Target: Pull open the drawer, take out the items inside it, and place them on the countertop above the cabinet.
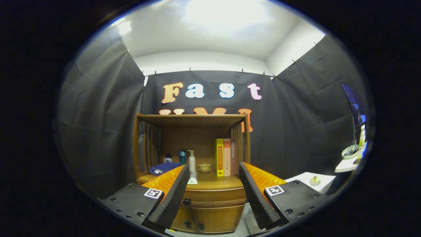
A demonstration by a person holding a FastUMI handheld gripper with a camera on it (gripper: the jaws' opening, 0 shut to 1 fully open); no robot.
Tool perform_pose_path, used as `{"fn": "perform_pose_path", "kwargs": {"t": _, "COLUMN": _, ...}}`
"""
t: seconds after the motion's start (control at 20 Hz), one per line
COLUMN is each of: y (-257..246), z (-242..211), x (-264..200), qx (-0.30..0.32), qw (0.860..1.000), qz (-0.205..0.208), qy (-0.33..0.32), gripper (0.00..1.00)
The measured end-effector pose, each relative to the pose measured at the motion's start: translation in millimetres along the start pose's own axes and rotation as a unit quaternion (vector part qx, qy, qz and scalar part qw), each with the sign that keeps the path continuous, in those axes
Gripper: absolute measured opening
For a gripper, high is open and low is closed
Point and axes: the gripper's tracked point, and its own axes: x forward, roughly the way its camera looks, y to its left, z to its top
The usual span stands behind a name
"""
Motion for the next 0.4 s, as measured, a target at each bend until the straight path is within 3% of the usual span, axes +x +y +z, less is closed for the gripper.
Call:
{"fn": "perform_pose_path", "kwargs": {"t": 0.15, "y": -2, "z": -5, "x": 4, "qx": -0.003, "qw": 1.0, "qz": -0.004, "qy": 0.021, "gripper": 0.98}}
{"fn": "perform_pose_path", "kwargs": {"t": 0.4, "y": 25, "z": -25, "x": 6, "qx": 0.014, "qw": 0.998, "qz": 0.037, "qy": 0.057, "gripper": 0.98}}
